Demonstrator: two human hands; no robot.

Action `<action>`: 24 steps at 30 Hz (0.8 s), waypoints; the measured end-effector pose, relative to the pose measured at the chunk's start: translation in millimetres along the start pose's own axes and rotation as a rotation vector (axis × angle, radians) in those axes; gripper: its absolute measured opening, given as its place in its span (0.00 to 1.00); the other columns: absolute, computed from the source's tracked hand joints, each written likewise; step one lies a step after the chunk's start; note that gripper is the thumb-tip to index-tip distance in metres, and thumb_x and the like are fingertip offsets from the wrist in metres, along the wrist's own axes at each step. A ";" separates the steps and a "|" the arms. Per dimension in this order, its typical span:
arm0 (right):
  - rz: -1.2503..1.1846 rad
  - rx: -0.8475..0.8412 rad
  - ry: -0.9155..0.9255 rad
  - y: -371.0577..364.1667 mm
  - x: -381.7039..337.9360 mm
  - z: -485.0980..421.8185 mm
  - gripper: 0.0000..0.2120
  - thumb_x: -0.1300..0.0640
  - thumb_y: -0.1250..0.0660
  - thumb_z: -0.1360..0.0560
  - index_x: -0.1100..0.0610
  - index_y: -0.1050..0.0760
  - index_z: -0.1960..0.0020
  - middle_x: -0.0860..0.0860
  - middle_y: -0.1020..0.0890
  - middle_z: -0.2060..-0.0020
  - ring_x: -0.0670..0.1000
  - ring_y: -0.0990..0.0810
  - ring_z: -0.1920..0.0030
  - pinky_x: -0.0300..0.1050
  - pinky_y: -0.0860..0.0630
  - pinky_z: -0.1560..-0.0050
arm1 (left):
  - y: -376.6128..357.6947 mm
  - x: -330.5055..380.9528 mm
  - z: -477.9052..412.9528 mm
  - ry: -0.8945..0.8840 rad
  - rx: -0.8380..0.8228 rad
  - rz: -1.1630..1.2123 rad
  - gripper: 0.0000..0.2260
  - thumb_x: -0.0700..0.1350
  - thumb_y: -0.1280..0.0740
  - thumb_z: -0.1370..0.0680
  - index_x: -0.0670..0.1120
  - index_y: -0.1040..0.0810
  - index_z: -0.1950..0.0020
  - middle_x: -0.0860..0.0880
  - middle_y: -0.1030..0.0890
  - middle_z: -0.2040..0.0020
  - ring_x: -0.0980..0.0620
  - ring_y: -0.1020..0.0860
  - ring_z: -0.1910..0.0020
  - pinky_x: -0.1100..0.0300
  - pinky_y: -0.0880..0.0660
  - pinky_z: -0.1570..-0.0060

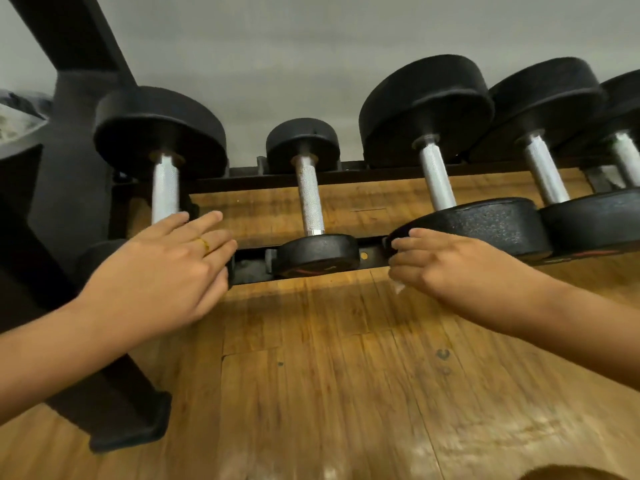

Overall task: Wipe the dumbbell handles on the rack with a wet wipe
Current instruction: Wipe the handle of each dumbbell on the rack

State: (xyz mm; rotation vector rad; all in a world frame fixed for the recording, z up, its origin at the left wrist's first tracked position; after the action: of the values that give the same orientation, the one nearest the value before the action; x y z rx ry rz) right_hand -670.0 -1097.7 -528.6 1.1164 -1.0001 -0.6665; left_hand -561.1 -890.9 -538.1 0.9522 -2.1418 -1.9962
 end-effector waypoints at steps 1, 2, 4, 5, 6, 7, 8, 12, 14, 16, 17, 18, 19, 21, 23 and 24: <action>-0.094 -0.031 -0.069 5.8 4.8 -6.5 0.16 0.58 0.30 0.25 0.49 0.20 0.38 0.46 0.18 0.43 0.50 0.21 0.38 0.52 0.24 0.34 | -2.0 1.0 1.4 -0.023 -0.004 -0.001 0.25 0.53 0.48 0.17 0.42 0.19 0.33 0.40 0.19 0.34 0.40 0.26 0.27 0.39 0.31 0.29; -0.163 -0.029 -0.148 12.5 12.5 -13.3 0.16 0.57 0.31 0.24 0.47 0.22 0.37 0.45 0.19 0.43 0.48 0.21 0.40 0.49 0.23 0.38 | -1.9 2.2 2.2 -0.042 -0.005 0.002 0.25 0.53 0.48 0.17 0.43 0.18 0.34 0.41 0.19 0.33 0.40 0.26 0.27 0.39 0.31 0.29; -0.281 0.060 -0.311 25.9 37.2 -31.1 0.13 0.59 0.32 0.22 0.49 0.23 0.38 0.46 0.19 0.45 0.50 0.19 0.43 0.50 0.22 0.40 | 0.5 3.2 2.9 -0.060 0.000 0.010 0.24 0.53 0.48 0.17 0.44 0.18 0.34 0.42 0.19 0.33 0.40 0.26 0.27 0.39 0.31 0.29; -0.351 0.123 -0.393 32.8 50.7 -41.0 0.11 0.59 0.34 0.20 0.50 0.23 0.39 0.48 0.18 0.47 0.52 0.19 0.44 0.52 0.22 0.41 | 2.2 3.3 3.5 -0.062 0.009 0.016 0.24 0.53 0.48 0.17 0.45 0.17 0.35 0.42 0.19 0.33 0.41 0.26 0.27 0.39 0.31 0.29; -0.440 0.203 -0.473 38.3 65.6 -50.4 0.10 0.58 0.36 0.19 0.51 0.22 0.39 0.49 0.17 0.48 0.52 0.18 0.46 0.52 0.22 0.42 | 4.3 3.1 4.3 -0.059 0.019 0.023 0.24 0.53 0.48 0.18 0.45 0.17 0.35 0.42 0.19 0.33 0.41 0.26 0.27 0.39 0.31 0.29; -0.540 0.288 -0.552 42.4 80.8 -58.2 0.11 0.56 0.37 0.18 0.52 0.21 0.38 0.50 0.17 0.49 0.52 0.18 0.49 0.52 0.21 0.44 | 6.6 3.2 4.7 -0.057 0.031 0.029 0.24 0.53 0.47 0.18 0.44 0.16 0.36 0.42 0.19 0.34 0.41 0.25 0.28 0.40 0.30 0.30; -0.626 0.377 -0.622 45.4 95.8 -64.8 0.12 0.56 0.39 0.17 0.54 0.21 0.37 0.51 0.17 0.49 0.51 0.18 0.51 0.52 0.20 0.45 | 8.4 3.7 4.7 -0.054 0.044 0.032 0.24 0.53 0.47 0.18 0.44 0.16 0.37 0.42 0.18 0.34 0.41 0.24 0.29 0.40 0.29 0.30; -0.928 0.661 -0.895 33.2 142.4 -85.3 0.13 0.57 0.40 0.16 0.57 0.20 0.36 0.52 0.18 0.48 0.50 0.18 0.53 0.46 0.16 0.52 | 9.2 0.5 4.9 -0.027 0.067 0.032 0.23 0.53 0.45 0.19 0.45 0.15 0.38 0.43 0.17 0.35 0.43 0.23 0.30 0.39 0.26 0.32; -1.017 0.761 -1.022 19.4 152.0 -93.6 0.12 0.58 0.40 0.17 0.58 0.19 0.42 0.52 0.18 0.54 0.47 0.20 0.58 0.42 0.19 0.56 | 7.8 -0.4 5.3 -0.030 0.076 0.019 0.23 0.53 0.45 0.19 0.45 0.15 0.38 0.43 0.17 0.36 0.43 0.23 0.30 0.39 0.26 0.33; -1.062 0.798 -1.083 8.3 151.3 -106.9 0.14 0.59 0.40 0.17 0.58 0.20 0.56 0.51 0.22 0.64 0.45 0.24 0.66 0.39 0.28 0.63 | 8.5 0.0 5.6 -0.037 0.091 0.008 0.23 0.53 0.45 0.19 0.44 0.15 0.38 0.43 0.17 0.36 0.42 0.23 0.30 0.39 0.25 0.33; -1.095 0.787 -1.077 3.3 147.1 -117.1 0.15 0.59 0.40 0.17 0.59 0.22 0.61 0.51 0.23 0.67 0.45 0.26 0.68 0.39 0.29 0.64 | 9.2 -0.5 5.8 -0.044 0.101 0.005 0.23 0.53 0.45 0.19 0.45 0.15 0.38 0.43 0.17 0.36 0.42 0.23 0.31 0.38 0.25 0.33; -1.125 0.781 -1.059 -3.0 143.3 -126.8 0.15 0.58 0.39 0.17 0.60 0.22 0.61 0.52 0.23 0.67 0.47 0.25 0.67 0.41 0.27 0.63 | 9.8 0.1 6.3 -0.053 0.111 0.001 0.23 0.53 0.45 0.20 0.45 0.15 0.38 0.43 0.17 0.36 0.42 0.22 0.31 0.38 0.25 0.33; -1.145 0.802 -1.049 -7.9 142.1 -132.0 0.14 0.56 0.38 0.17 0.61 0.20 0.57 0.52 0.22 0.65 0.47 0.24 0.65 0.43 0.25 0.60 | 10.4 0.6 6.5 -0.058 0.119 -0.002 0.23 0.53 0.45 0.20 0.45 0.15 0.38 0.44 0.17 0.36 0.42 0.22 0.31 0.38 0.26 0.33; -1.182 0.881 -1.072 -12.8 146.3 -132.9 0.12 0.53 0.37 0.17 0.59 0.18 0.44 0.50 0.19 0.58 0.46 0.23 0.57 0.45 0.23 0.51 | 11.7 -0.8 5.8 -0.048 0.128 -0.008 0.23 0.54 0.44 0.20 0.46 0.15 0.39 0.45 0.16 0.37 0.43 0.21 0.32 0.39 0.27 0.33; -1.236 0.940 -1.073 -14.1 149.5 -133.7 0.11 0.51 0.37 0.17 0.55 0.18 0.43 0.47 0.18 0.55 0.44 0.23 0.54 0.42 0.24 0.49 | 8.9 -2.1 4.0 -0.034 0.117 -0.006 0.22 0.54 0.44 0.20 0.46 0.15 0.39 0.45 0.16 0.38 0.44 0.21 0.32 0.40 0.28 0.33; -1.244 0.932 -1.036 -14.0 148.2 -138.3 0.10 0.51 0.37 0.17 0.54 0.19 0.46 0.47 0.19 0.57 0.45 0.22 0.56 0.41 0.25 0.51 | 6.9 -2.5 3.3 -0.025 0.104 0.000 0.22 0.55 0.43 0.20 0.47 0.14 0.40 0.46 0.16 0.38 0.44 0.21 0.32 0.41 0.29 0.33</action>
State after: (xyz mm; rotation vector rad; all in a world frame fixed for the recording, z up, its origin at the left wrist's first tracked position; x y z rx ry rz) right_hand -481.4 -1170.9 -510.3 2.3567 -1.4719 -2.0393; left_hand -563.2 -887.0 -531.4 0.9458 -2.2786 -1.9235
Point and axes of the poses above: each hand's wrist, its own z-axis away from the middle knuckle, its own y-axis out of the back of the hand, x = y × z, the point moved 10 cm from there along -z, towards the middle knuckle
